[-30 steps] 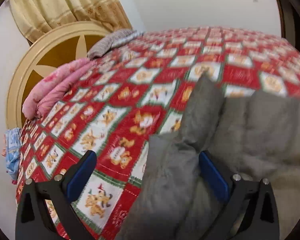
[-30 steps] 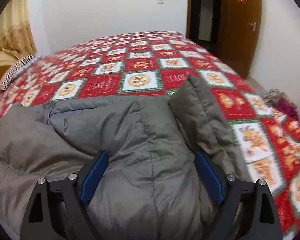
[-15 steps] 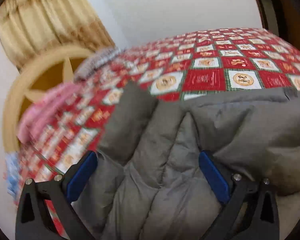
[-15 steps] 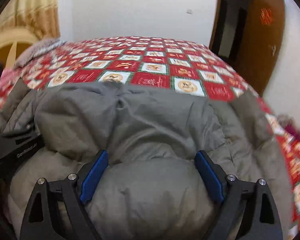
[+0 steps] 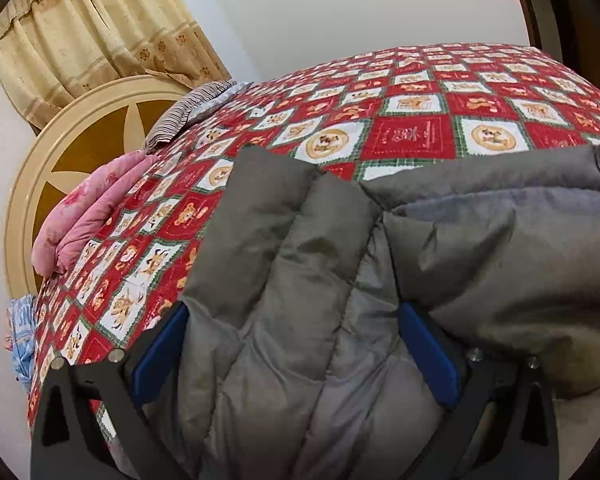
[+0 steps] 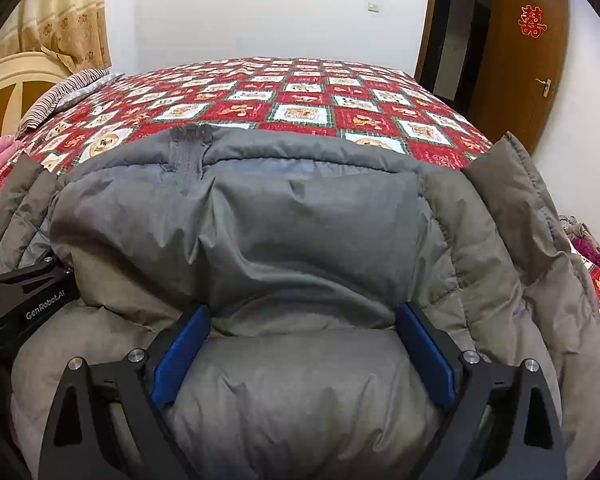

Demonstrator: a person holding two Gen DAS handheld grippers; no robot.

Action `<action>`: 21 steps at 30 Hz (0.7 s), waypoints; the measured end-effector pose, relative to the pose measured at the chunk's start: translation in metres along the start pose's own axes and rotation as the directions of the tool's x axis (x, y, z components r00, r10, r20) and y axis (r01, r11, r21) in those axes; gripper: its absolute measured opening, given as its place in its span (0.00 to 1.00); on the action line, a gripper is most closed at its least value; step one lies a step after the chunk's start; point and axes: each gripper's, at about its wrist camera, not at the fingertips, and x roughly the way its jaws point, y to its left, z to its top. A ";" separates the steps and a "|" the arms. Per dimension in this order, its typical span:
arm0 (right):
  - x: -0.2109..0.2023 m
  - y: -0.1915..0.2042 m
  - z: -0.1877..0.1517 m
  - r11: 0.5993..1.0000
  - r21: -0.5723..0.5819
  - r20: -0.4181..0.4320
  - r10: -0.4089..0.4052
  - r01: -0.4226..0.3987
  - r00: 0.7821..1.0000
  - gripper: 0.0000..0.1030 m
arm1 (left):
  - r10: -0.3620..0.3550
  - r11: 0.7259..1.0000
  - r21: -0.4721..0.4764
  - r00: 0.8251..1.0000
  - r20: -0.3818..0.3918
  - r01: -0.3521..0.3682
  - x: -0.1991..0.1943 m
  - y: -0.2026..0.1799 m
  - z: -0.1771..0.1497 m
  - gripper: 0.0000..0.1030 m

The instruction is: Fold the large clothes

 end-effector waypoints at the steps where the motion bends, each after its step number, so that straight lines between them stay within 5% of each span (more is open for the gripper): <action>1: 0.001 0.001 0.000 1.000 -0.003 -0.005 -0.003 0.003 1.000 0.92 | 0.004 1.000 0.004 1.000 -0.001 -0.004 0.000 -0.001 0.000 1.00; 17: 0.012 0.007 0.000 0.999 -0.036 -0.045 -0.031 0.030 0.998 0.96 | 0.004 1.000 0.010 1.000 -0.014 -0.004 0.004 -0.003 -0.001 1.00; 21: 0.013 0.008 0.000 0.999 -0.040 -0.049 -0.035 0.033 0.998 0.96 | -0.051 0.999 0.006 0.998 -0.035 0.052 0.001 0.005 0.000 1.00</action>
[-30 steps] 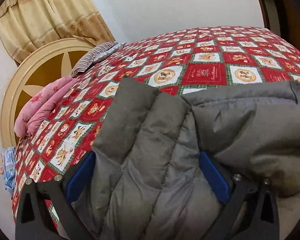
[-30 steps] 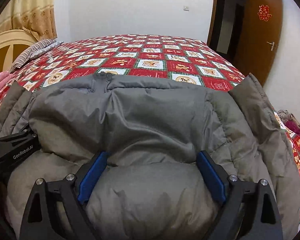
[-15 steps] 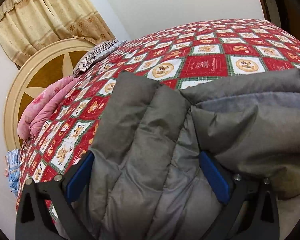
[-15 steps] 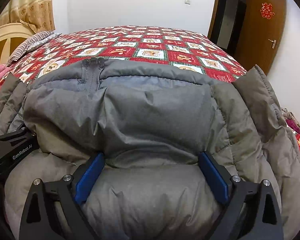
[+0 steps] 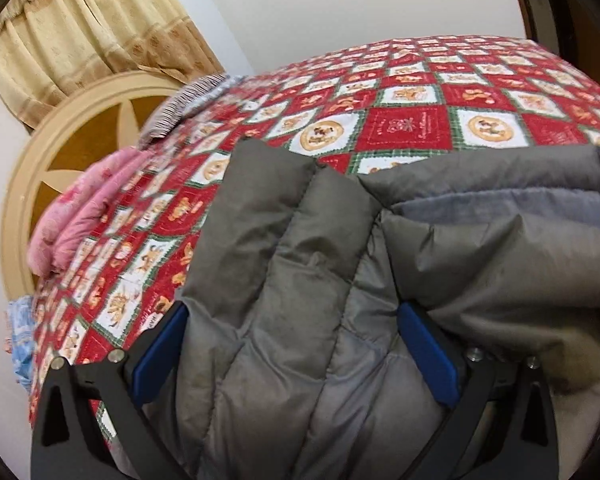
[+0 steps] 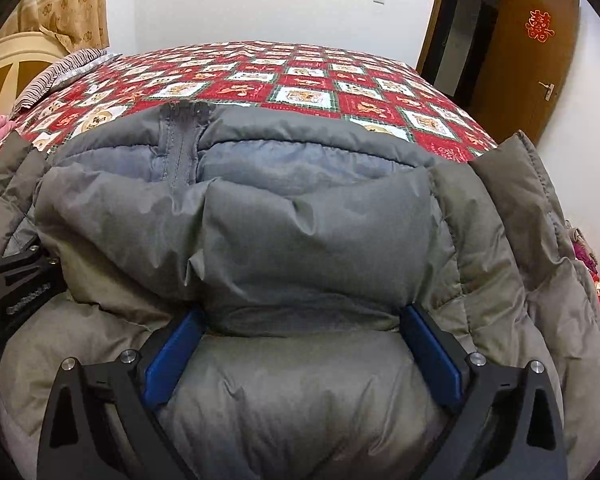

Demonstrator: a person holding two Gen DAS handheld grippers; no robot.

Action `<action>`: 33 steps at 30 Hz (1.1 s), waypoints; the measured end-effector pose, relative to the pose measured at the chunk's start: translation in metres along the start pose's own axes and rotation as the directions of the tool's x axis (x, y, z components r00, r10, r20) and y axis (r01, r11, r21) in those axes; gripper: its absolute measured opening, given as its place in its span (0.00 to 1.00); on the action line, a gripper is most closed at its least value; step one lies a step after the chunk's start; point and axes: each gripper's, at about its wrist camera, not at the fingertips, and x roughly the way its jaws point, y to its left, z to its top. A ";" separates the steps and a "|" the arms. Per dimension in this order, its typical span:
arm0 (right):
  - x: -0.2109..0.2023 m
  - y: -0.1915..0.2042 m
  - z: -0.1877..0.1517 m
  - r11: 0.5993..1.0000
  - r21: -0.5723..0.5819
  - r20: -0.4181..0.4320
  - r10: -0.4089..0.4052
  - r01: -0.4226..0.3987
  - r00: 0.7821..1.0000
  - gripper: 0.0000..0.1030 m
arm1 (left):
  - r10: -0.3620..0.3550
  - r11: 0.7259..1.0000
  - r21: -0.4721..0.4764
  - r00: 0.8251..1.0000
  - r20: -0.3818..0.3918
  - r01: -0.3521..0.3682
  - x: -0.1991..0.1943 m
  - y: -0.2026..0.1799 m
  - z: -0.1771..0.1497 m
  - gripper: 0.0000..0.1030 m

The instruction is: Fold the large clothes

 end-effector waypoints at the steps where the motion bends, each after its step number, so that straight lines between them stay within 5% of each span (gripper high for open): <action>1: 0.000 0.000 0.000 1.000 0.000 -0.001 0.000 0.000 1.000 0.96 | -0.034 0.999 -0.010 0.999 -0.009 0.034 -0.006 0.009 -0.001 1.00; 7: 0.001 0.001 0.001 1.000 -0.010 -0.007 -0.003 0.003 1.000 0.96 | -0.103 0.993 -0.060 0.994 0.045 0.106 -0.056 0.076 -0.023 1.00; 13: -0.013 0.000 0.006 1.000 -0.005 -0.039 0.005 -0.005 0.999 0.96 | -0.199 0.976 -0.104 0.976 -0.093 0.189 -0.038 0.120 -0.067 1.00; 15: -0.037 -0.002 0.009 0.998 0.052 0.026 0.038 -0.039 0.999 0.96 | -0.239 0.964 -0.145 0.965 -0.108 0.222 -0.031 0.127 -0.074 1.00; 18: -0.052 0.012 0.013 0.999 0.025 0.064 0.031 -0.032 0.998 0.96 | -0.278 0.950 -0.182 0.952 -0.129 0.253 -0.024 0.126 -0.076 1.00; 22: -0.024 0.027 0.006 0.999 -0.030 -0.023 -0.016 0.016 1.000 0.96 | -0.295 0.946 -0.182 0.946 -0.135 0.269 -0.014 0.117 -0.076 1.00; 26: -0.012 0.028 0.000 0.999 -0.043 -0.026 -0.024 0.023 0.999 0.97 | -0.398 0.903 -0.242 0.903 -0.160 0.355 0.005 0.114 -0.083 1.00; 30: -0.005 0.028 0.001 0.998 -0.056 -0.054 -0.020 0.017 0.998 0.98 | -0.392 0.906 -0.228 0.909 -0.141 0.356 -0.001 0.112 -0.087 1.00; 33: -0.006 0.028 0.000 0.997 -0.069 -0.058 -0.021 0.017 0.998 0.98 | -0.444 0.875 -0.274 0.887 -0.128 0.398 -0.013 0.121 -0.091 0.87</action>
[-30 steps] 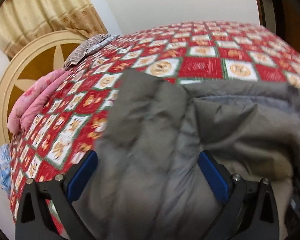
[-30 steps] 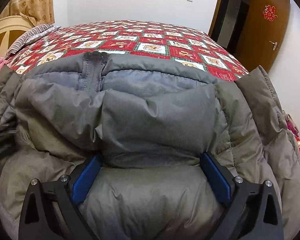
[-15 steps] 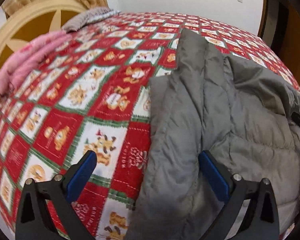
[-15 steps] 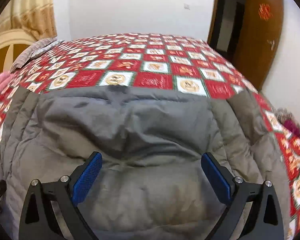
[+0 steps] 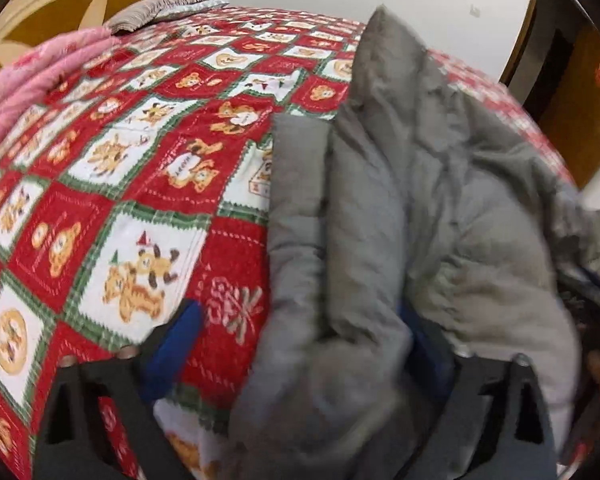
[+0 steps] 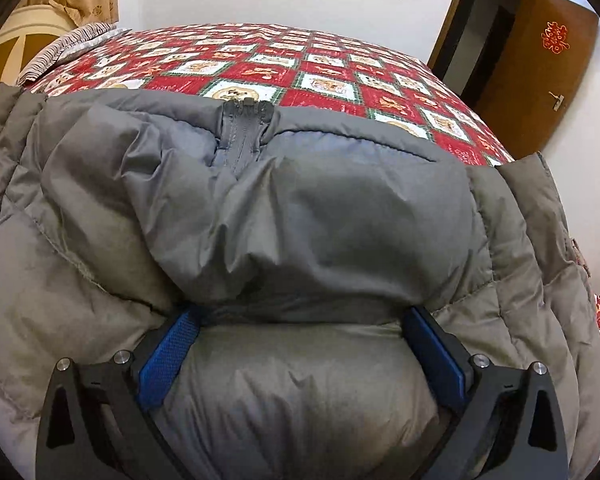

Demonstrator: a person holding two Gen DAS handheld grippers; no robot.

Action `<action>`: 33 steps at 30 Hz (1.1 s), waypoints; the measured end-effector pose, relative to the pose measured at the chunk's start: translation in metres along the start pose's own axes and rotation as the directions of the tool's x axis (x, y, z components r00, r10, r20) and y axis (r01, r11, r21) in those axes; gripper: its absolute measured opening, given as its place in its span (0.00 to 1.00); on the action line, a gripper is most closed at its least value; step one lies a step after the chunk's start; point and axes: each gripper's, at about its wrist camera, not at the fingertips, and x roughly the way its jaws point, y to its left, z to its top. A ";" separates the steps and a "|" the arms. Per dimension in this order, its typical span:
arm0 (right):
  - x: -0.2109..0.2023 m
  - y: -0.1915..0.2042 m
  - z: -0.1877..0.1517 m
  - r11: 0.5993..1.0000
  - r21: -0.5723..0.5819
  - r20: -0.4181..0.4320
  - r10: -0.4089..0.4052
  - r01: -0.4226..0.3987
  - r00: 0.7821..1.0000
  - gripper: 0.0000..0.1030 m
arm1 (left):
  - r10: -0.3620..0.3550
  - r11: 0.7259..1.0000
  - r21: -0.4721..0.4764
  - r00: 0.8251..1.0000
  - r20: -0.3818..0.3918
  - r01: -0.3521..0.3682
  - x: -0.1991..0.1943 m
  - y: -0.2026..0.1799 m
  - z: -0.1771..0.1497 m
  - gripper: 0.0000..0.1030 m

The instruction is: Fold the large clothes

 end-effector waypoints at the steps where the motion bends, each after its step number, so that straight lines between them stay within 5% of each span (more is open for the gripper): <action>1: -0.001 0.000 -0.002 1.000 0.000 0.000 0.000 0.000 1.000 0.98 | -0.009 1.000 -0.013 1.000 0.005 0.009 -0.008 0.001 -0.002 0.85; 4: -0.002 0.002 -0.002 1.000 0.001 0.009 -0.005 0.005 1.000 0.98 | -0.007 1.000 0.004 0.998 0.057 0.007 -0.023 -0.002 -0.005 0.88; 6: -0.003 0.002 -0.003 1.000 0.001 0.017 -0.008 0.008 1.000 0.98 | 0.048 0.998 0.047 0.999 0.023 -0.049 -0.013 -0.008 -0.005 0.94; 11: -0.016 -0.005 -0.005 1.000 -0.003 0.004 0.027 -0.027 1.000 0.98 | 0.008 0.999 0.034 1.000 -0.025 -0.007 0.006 -0.002 -0.002 0.94; 16: -0.065 -0.008 -0.044 1.000 -0.027 0.043 0.016 -0.014 0.999 0.98 | -0.008 0.997 0.075 1.000 0.010 0.007 0.006 -0.004 -0.007 0.87; 21: -0.061 0.000 -0.077 0.999 -0.045 0.098 -0.017 0.022 0.995 0.98 | -0.025 0.991 0.134 0.999 0.040 0.019 0.002 -0.016 -0.009 0.65; 24: -0.069 -0.003 -0.074 0.999 -0.032 0.057 0.002 0.000 0.998 0.98 | -0.016 0.992 0.126 0.999 0.040 0.011 0.000 -0.013 -0.010 0.68; 29: -0.111 -0.007 -0.103 0.998 -0.051 0.112 0.036 -0.030 0.993 0.98 | 0.028 0.997 0.064 0.998 0.053 -0.031 -0.006 -0.003 -0.016 0.82; 33: -0.110 -0.001 -0.133 0.994 -0.109 0.132 -0.007 0.022 0.991 0.98 | -0.011 0.996 0.090 0.999 0.046 0.007 -0.004 -0.009 -0.019 0.70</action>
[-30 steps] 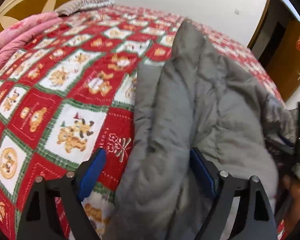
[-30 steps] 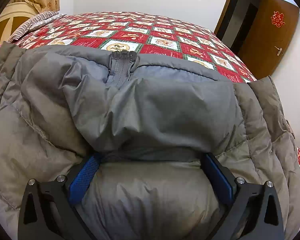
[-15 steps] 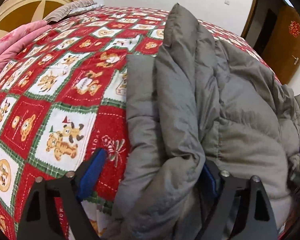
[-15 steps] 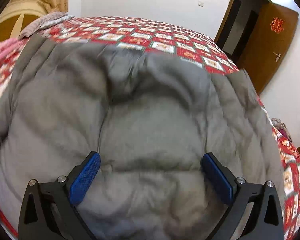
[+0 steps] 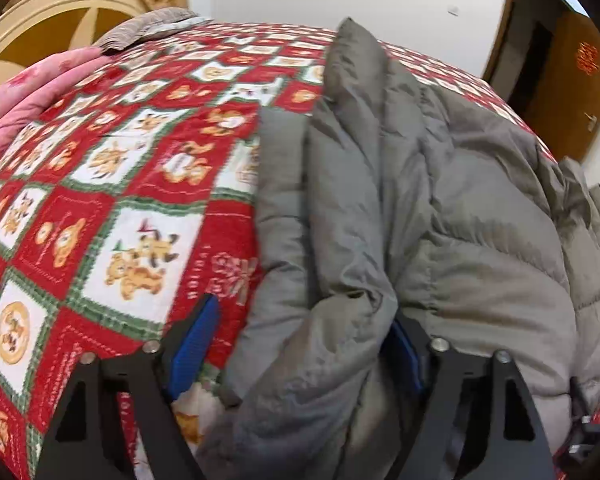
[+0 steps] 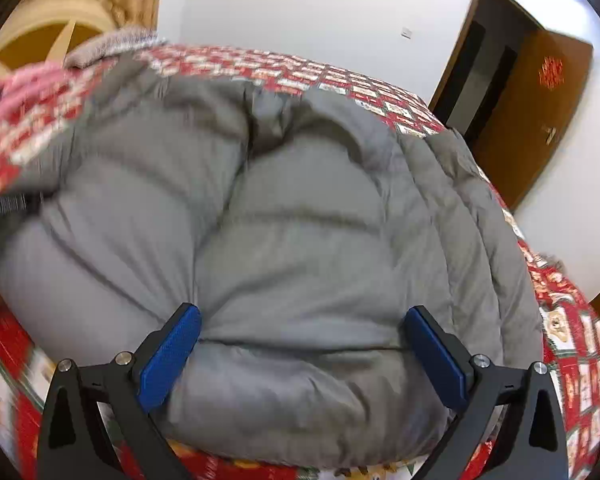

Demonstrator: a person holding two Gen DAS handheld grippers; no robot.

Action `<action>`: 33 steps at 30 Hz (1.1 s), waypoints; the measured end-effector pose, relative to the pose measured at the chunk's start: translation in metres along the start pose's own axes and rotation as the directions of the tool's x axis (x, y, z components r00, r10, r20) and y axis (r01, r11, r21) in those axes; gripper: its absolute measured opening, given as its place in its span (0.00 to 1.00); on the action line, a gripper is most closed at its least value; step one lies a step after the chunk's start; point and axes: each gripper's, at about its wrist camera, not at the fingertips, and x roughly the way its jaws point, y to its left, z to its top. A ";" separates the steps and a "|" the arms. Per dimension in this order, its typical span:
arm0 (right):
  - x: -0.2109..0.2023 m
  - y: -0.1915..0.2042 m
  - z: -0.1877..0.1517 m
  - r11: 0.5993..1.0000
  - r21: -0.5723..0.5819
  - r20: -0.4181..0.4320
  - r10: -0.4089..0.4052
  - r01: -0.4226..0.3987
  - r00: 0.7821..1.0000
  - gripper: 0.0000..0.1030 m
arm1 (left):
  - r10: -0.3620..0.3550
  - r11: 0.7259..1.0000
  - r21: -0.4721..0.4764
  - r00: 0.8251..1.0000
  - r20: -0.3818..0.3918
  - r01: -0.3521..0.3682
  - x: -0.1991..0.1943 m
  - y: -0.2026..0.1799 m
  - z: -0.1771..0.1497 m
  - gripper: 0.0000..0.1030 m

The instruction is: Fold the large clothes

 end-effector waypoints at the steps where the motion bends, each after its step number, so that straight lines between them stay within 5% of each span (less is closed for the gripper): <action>1: 0.007 0.001 -0.002 1.000 0.005 -0.001 0.003 -0.003 1.000 0.98 | -0.015 1.000 0.008 1.000 -0.004 0.015 0.000 -0.003 0.001 0.65; 5: 0.026 0.000 0.002 0.998 0.050 -0.034 0.030 -0.028 0.999 0.98 | -0.091 0.995 0.035 0.996 -0.004 0.091 -0.003 -0.011 0.001 0.25; 8: 0.026 0.001 0.000 0.998 0.051 -0.035 0.028 -0.026 0.999 0.98 | -0.098 0.994 0.050 0.995 0.015 0.097 -0.009 -0.014 -0.002 0.14; 15: 0.012 0.001 -0.015 0.998 0.064 -0.030 0.018 -0.016 0.999 0.98 | -0.145 0.989 0.005 0.989 0.032 0.145 -0.038 0.014 -0.007 0.10; 27: -0.025 0.080 -0.020 0.984 -0.059 0.021 0.171 -0.170 0.985 0.98 | -0.050 0.994 -0.090 0.994 0.101 0.059 -0.105 0.119 -0.001 0.08; 33: -0.048 0.069 -0.014 0.961 -0.110 0.012 0.258 -0.255 0.966 0.98 | 0.003 1.000 -0.006 0.986 0.166 -0.003 -0.135 0.099 0.018 0.08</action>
